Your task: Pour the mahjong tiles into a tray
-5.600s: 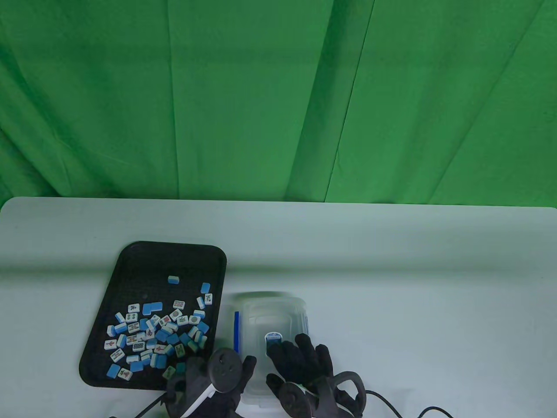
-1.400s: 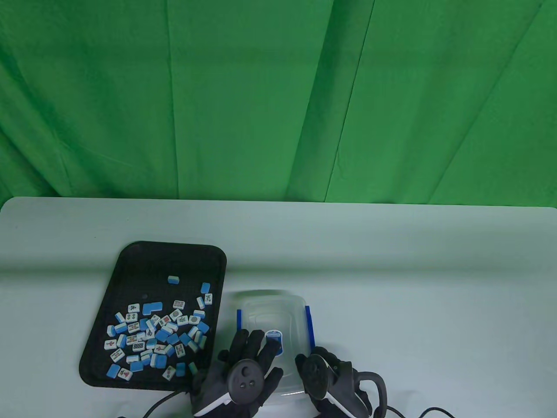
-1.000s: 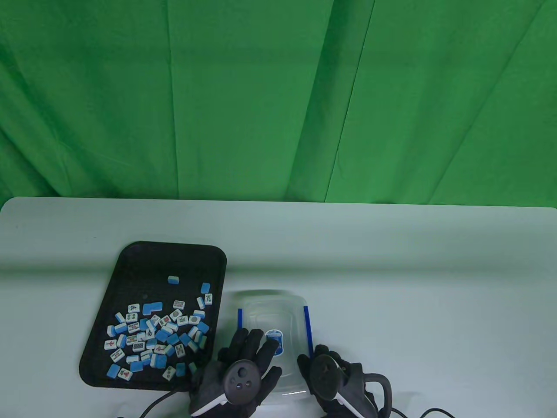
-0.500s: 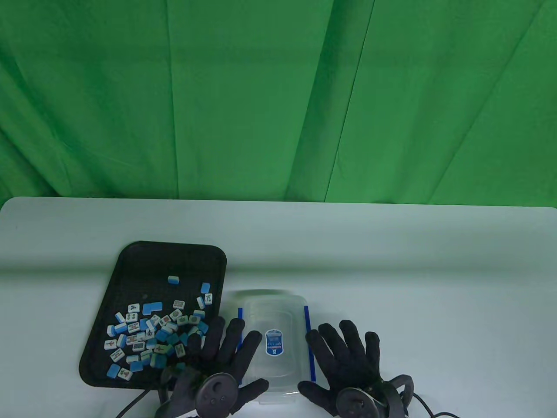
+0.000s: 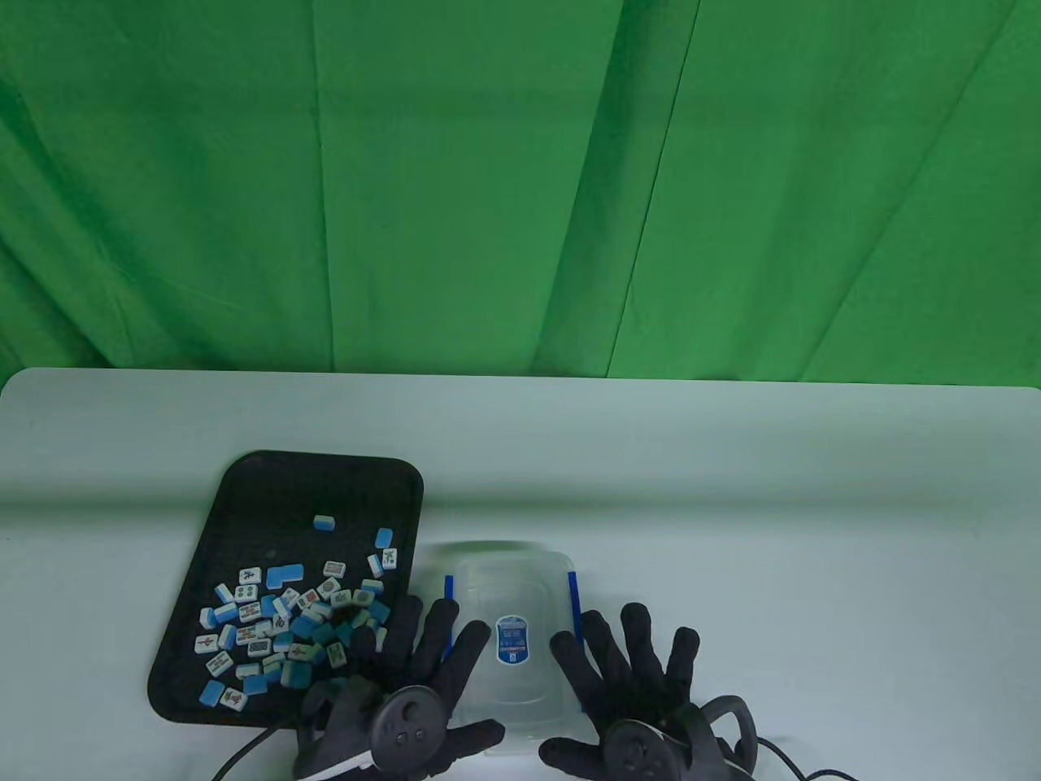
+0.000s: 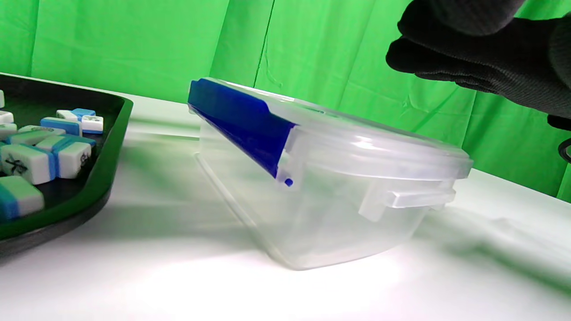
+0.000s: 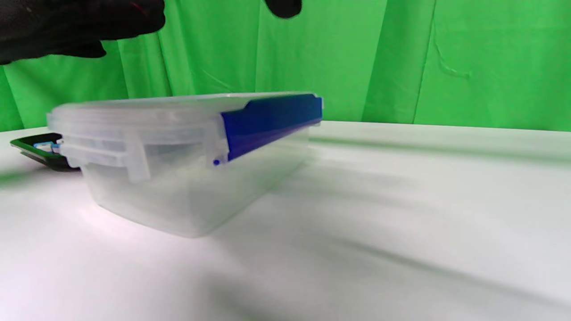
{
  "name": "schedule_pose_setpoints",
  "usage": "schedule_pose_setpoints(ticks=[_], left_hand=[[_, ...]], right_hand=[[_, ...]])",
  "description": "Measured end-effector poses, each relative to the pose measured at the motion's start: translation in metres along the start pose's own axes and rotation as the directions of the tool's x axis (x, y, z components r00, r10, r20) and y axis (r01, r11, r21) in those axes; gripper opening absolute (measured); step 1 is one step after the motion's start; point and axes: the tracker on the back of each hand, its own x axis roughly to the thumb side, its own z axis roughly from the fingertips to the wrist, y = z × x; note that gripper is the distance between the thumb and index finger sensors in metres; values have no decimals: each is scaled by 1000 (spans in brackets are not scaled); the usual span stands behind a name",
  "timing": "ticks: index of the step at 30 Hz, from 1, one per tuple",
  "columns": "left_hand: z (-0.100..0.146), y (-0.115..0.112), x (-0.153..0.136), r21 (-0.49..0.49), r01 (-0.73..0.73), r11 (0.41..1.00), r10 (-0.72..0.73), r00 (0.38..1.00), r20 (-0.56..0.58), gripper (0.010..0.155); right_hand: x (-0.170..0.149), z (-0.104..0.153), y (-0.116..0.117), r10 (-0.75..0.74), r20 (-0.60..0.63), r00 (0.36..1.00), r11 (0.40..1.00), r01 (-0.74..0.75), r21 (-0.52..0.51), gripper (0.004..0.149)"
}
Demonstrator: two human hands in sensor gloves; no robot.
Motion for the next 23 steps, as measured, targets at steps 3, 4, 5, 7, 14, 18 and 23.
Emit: schedule_pose_setpoints(ticks=[3, 4, 5, 7, 14, 18, 23], left_hand=[[0, 0, -1, 16, -11, 1000, 11, 1000, 1, 90], [0, 0, -2, 21, -16, 1000, 16, 1000, 1, 90], [0, 0, -2, 24, -19, 1000, 19, 1000, -1, 89], [0, 0, -3, 27, -21, 999, 21, 1000, -4, 89], [-2, -3, -2, 18, -33, 999, 33, 999, -7, 88], [-3, -3, -1, 19, -27, 999, 27, 1000, -7, 87], [-3, -3, -1, 26, -30, 999, 30, 1000, -8, 87]], right_hand=[[0, -2, 3, -5, -1, 1000, 1000, 5, 2, 94], [-1, -2, 3, -6, 0, 1000, 1000, 6, 2, 93], [-1, -3, 4, -11, 0, 1000, 1000, 11, 5, 93], [-2, -4, 5, -11, -4, 1000, 1000, 11, 8, 93], [-1, -5, 6, -17, -12, 1000, 1000, 17, 10, 90], [-1, -6, 7, -18, -12, 1000, 1000, 18, 19, 89], [1, -5, 7, -20, -8, 1000, 1000, 20, 15, 89]])
